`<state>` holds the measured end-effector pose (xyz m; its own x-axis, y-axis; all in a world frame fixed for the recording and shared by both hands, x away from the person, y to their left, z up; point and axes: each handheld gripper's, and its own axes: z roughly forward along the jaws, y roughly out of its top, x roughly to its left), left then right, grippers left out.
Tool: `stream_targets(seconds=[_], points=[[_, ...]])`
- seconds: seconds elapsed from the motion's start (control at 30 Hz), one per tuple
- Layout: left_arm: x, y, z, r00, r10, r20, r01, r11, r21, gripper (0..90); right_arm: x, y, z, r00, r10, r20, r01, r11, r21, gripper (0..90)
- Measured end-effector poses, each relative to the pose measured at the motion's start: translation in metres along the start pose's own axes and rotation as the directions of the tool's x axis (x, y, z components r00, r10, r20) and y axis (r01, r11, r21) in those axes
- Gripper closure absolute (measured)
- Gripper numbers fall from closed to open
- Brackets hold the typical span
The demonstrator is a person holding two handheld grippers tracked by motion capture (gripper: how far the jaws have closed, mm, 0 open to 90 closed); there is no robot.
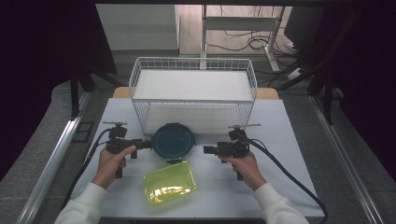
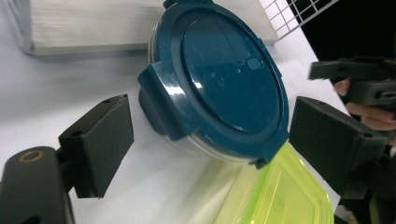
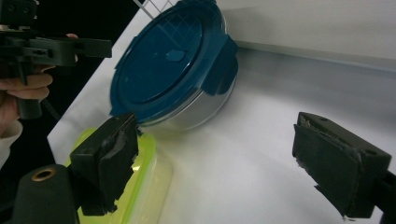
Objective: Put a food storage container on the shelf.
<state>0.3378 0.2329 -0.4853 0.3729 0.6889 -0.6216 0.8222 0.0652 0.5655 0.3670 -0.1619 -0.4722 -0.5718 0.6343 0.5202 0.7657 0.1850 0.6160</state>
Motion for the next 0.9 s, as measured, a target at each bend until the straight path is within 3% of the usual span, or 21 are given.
stream_targets(seconds=[0.3, 0.6, 0.8, 0.9], points=[[0.008, 0.003, 0.009, 0.9998, -0.018, 0.000, 0.018, 0.9998, 0.010, 13.6, -0.015, 0.013, 0.032, 0.9958, 0.086, -0.032, -0.085, 0.996, 0.010, 14.4], [0.016, 0.004, 0.019, 0.9991, -0.040, 0.015, 0.039, 0.9990, 0.021, 13.0, -0.010, 0.020, 0.055, 0.9921, 0.105, -0.069, -0.102, 0.994, 0.035, 14.4], [0.021, 0.003, 0.029, 0.9982, -0.054, 0.026, 0.053, 0.9976, 0.045, 12.9, -0.020, 0.019, 0.070, 0.9778, 0.183, -0.101, -0.178, 0.982, 0.059, 15.1], [0.023, 0.002, 0.032, 0.9967, -0.069, 0.043, 0.066, 0.9963, 0.055, 13.1, -0.019, 0.020, 0.077, 0.9770, 0.182, -0.111, -0.175, 0.982, 0.071, 15.7]])
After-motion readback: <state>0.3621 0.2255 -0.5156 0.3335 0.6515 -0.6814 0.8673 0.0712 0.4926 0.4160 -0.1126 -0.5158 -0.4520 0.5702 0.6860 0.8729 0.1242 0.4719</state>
